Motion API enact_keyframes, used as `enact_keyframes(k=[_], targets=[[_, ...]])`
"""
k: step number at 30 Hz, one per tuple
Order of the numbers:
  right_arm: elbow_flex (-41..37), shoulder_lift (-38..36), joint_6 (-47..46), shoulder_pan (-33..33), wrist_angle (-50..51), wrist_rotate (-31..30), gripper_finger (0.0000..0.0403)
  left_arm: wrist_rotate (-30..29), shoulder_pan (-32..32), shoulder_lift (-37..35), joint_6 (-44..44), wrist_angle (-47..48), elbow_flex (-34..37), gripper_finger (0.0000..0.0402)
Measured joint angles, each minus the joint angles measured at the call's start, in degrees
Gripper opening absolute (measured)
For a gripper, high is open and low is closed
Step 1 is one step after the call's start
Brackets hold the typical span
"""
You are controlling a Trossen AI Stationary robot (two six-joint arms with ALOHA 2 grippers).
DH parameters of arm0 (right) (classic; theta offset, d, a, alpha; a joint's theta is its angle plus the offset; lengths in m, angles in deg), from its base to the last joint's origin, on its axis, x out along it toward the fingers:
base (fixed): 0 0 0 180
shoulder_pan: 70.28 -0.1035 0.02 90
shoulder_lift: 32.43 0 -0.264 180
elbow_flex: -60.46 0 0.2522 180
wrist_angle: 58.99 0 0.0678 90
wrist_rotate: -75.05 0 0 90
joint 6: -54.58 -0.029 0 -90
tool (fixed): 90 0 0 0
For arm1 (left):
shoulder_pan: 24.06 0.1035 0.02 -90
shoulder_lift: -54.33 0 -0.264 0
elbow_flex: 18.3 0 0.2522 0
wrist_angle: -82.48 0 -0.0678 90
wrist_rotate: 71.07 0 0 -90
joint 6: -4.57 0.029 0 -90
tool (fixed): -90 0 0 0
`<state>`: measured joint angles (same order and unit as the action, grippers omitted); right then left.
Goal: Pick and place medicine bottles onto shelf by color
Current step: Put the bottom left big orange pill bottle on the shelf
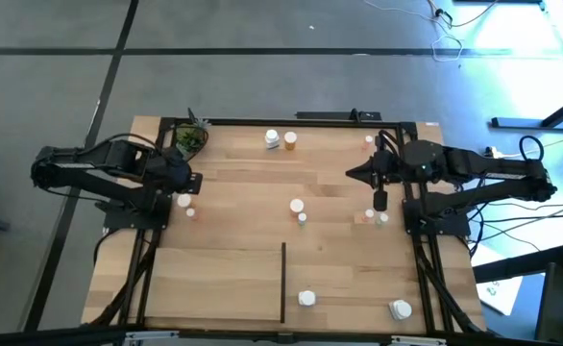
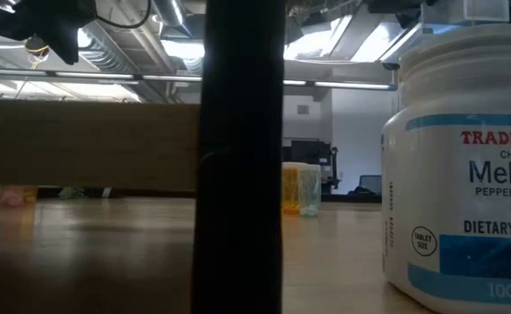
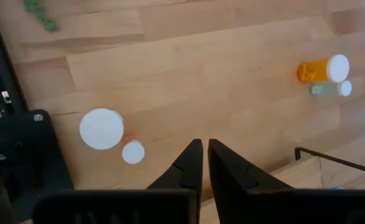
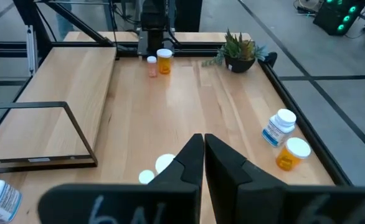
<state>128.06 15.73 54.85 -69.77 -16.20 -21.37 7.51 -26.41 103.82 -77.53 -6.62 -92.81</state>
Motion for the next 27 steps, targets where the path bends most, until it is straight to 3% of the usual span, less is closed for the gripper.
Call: enact_keyframes(k=[15, 27], targets=[[0.0, 0.0, -0.2, 0.0, 0.0, 0.0, 0.0018, -1.7, 0.0, 0.2, 4.2, 1.7, 0.0, 0.0014], [-0.1, 2.5, -1.7, 0.0, -1.0, 0.0, 0.0018, 2.2, 2.1, 7.6, 2.8, 4.0, 0.0, 0.0014]])
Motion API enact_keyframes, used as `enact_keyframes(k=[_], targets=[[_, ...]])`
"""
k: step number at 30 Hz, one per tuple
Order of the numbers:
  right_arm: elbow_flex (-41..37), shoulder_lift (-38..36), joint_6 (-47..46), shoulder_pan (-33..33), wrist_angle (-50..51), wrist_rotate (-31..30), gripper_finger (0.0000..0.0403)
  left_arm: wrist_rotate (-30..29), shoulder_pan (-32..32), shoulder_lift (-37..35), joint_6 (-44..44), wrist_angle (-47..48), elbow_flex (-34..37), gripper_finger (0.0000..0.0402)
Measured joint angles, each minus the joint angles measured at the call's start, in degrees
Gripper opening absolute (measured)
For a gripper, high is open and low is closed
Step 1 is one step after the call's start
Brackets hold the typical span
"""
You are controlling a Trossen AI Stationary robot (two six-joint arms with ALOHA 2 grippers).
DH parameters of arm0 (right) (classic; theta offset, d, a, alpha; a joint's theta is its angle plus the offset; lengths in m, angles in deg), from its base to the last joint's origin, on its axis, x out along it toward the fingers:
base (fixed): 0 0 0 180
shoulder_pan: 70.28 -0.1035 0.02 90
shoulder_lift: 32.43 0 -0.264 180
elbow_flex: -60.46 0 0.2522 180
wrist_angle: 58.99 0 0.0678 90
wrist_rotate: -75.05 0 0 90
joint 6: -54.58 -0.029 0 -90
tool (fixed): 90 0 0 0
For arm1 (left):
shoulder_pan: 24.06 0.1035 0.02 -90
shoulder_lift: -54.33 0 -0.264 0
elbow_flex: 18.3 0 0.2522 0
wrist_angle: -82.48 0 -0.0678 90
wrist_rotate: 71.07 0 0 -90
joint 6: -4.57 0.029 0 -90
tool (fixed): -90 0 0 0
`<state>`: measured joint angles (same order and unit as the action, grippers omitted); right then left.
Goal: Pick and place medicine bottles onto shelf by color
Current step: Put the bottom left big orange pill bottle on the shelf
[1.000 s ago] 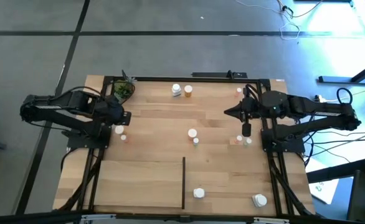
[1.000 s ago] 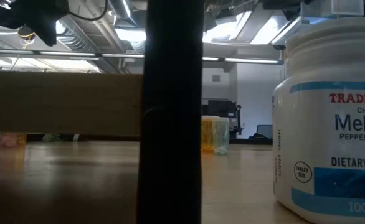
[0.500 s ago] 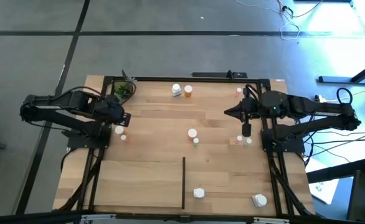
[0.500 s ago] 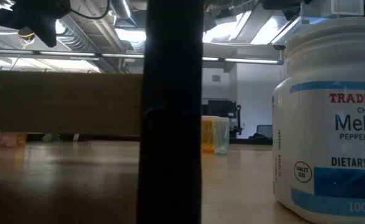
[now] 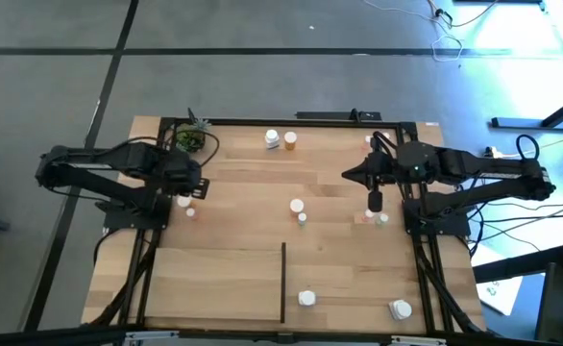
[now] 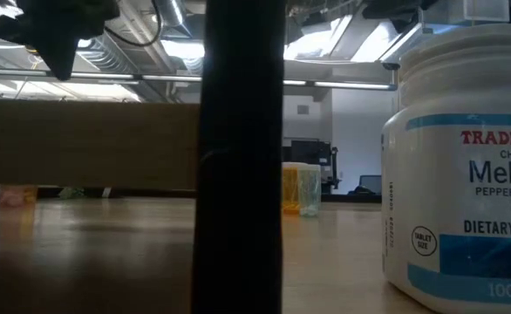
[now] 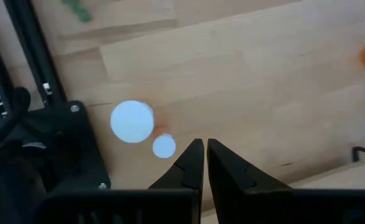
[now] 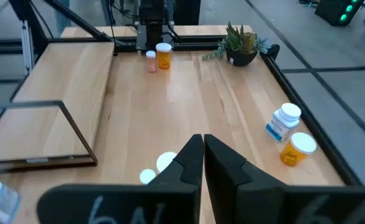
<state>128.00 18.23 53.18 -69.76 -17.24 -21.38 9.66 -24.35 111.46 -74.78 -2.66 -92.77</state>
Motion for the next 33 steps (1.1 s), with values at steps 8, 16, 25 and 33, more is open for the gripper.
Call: enact_keyframes(k=[8, 16, 25, 33], targets=[[0.0, 2.4, -8.1, 0.0, -0.2, -0.1, 0.0018, 1.3, 2.3, 3.0, 5.9, -0.4, 0.0, 0.0014], [0.0, 3.7, -11.9, 0.0, -0.6, -0.2, 0.0018, 6.0, 5.6, 3.6, 6.5, -0.7, 0.0, 0.0014], [0.0, 3.9, -13.6, 0.2, -0.4, -1.6, 0.0034, 6.1, 6.1, 3.7, 6.5, -0.7, 0.0, 0.0014], [0.0, 3.9, -13.3, 0.1, -0.3, -1.6, 0.0040, 5.8, 6.1, 3.7, 6.5, -0.7, 0.0, 0.0014]])
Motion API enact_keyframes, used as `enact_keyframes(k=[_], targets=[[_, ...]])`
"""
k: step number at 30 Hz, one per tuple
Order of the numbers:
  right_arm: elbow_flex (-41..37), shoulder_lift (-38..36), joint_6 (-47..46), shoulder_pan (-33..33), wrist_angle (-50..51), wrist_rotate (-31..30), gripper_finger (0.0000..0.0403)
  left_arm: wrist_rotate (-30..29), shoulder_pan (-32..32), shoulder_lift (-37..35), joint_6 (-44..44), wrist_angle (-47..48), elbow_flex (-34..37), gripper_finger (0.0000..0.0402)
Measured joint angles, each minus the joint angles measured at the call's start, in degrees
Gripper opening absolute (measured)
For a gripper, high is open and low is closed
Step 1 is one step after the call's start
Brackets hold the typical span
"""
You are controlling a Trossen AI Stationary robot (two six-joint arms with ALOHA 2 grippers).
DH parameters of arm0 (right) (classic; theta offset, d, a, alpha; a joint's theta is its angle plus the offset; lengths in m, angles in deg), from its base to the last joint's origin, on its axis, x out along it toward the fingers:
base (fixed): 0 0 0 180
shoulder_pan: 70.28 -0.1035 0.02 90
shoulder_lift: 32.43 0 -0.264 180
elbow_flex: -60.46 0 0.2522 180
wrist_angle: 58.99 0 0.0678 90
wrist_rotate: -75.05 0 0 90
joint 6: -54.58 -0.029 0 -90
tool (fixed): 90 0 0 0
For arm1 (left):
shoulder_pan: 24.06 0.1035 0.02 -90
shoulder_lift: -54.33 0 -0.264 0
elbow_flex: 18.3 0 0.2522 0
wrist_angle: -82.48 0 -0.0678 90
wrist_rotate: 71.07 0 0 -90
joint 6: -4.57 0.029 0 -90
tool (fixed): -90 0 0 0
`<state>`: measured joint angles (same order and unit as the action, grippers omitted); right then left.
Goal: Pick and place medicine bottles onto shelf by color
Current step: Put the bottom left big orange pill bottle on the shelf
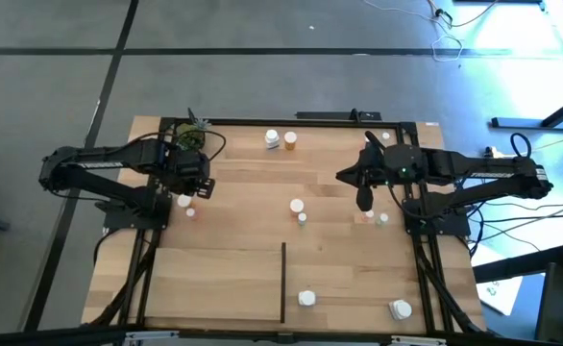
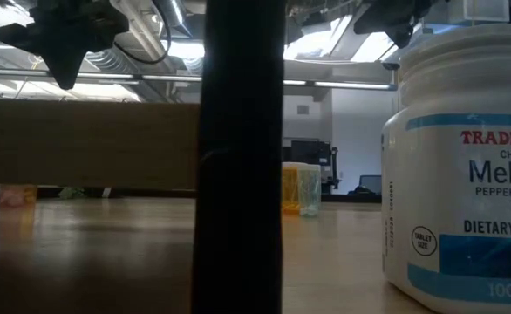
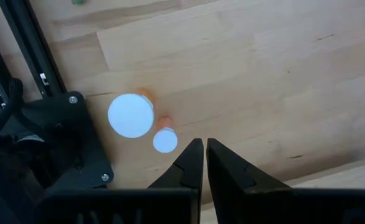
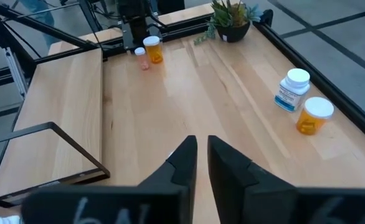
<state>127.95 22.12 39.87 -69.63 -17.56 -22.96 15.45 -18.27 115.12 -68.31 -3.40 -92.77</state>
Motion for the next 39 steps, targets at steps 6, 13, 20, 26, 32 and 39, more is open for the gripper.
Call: enact_keyframes(k=[6, 13, 20, 26, 32, 39], targets=[[0.0, 0.0, -1.5, 0.9, 0.0, 0.0, 0.0059, -0.7, 0.0, 0.0, 1.6, 0.0, 0.0, 0.0014], [0.0, 0.0, -1.5, 2.2, 0.0, 0.1, 0.0126, -1.8, 0.0, 0.0, 5.5, -0.4, 0.0, 0.0014], [0.0, 0.0, -1.3, 2.6, 0.0, 0.0, 0.0169, -1.7, 0.0, 0.0, 5.6, -0.5, 0.0, 0.0028], [0.0, 0.0, -1.2, 2.6, 0.0, 0.0, 0.0174, -1.7, 0.0, 0.0, 4.7, -0.3, 0.0, 0.0069], [0.0, 0.0, 0.0, 2.6, 0.0, 0.0, 0.0174, -1.8, 0.0, 0.4, 2.3, -0.3, 0.0, 0.0084], [0.0, 0.0, 0.5, 2.6, 0.0, 0.1, 0.0174, -1.8, 0.0, 0.3, 4.1, -0.2, 0.0, 0.0083]])
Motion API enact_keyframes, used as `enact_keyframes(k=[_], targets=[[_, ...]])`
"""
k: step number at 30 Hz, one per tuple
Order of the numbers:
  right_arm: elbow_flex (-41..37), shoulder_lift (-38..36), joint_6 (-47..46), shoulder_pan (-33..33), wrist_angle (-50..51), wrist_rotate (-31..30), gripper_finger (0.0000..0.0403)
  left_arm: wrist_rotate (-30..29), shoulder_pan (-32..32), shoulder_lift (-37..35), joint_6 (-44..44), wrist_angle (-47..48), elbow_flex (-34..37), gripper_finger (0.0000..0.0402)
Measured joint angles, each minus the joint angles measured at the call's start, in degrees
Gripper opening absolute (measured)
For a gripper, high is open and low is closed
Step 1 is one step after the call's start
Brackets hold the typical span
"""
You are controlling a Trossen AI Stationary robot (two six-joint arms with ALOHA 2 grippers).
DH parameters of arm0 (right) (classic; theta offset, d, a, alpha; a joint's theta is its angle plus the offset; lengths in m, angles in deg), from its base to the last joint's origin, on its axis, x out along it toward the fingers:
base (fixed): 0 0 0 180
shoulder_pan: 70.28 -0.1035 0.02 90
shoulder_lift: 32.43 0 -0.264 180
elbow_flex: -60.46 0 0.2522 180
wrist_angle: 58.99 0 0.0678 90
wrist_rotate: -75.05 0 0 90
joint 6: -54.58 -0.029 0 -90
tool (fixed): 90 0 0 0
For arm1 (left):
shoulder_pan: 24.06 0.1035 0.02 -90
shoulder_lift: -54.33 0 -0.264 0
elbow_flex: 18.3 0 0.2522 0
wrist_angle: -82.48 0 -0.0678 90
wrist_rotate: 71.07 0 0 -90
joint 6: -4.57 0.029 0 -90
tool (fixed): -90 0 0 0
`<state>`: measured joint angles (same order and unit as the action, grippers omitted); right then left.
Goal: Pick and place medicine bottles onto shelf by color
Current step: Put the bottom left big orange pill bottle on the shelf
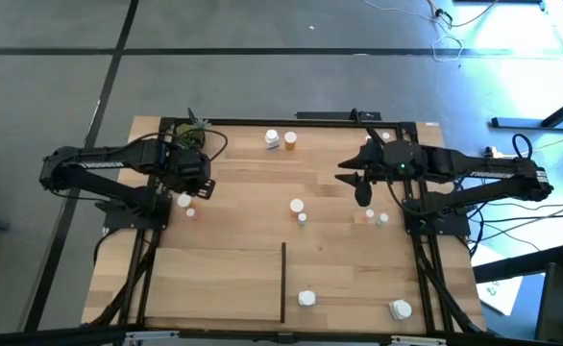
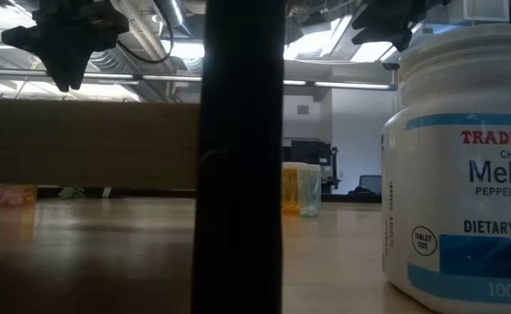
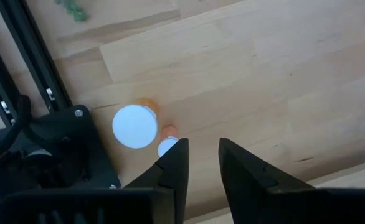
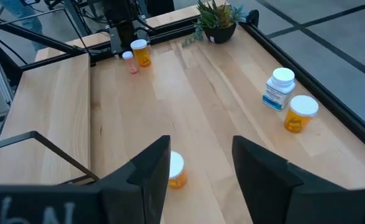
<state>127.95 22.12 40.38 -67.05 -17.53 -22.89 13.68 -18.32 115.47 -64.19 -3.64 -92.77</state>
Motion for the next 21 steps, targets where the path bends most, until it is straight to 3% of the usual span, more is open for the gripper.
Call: enact_keyframes(k=[9, 21], targets=[[0.0, 0.0, 10.1, 0.0, 0.5, 9.8, 0.0174, 0.0, 0.0, 0.0, 9.2, 0.0, 0.0, 0.0085], [0.0, 0.0, 10.0, 0.0, 0.5, 10.0, 0.0174, -0.1, 0.0, 0.0, 10.9, 0.0, 0.0, 0.0085]])
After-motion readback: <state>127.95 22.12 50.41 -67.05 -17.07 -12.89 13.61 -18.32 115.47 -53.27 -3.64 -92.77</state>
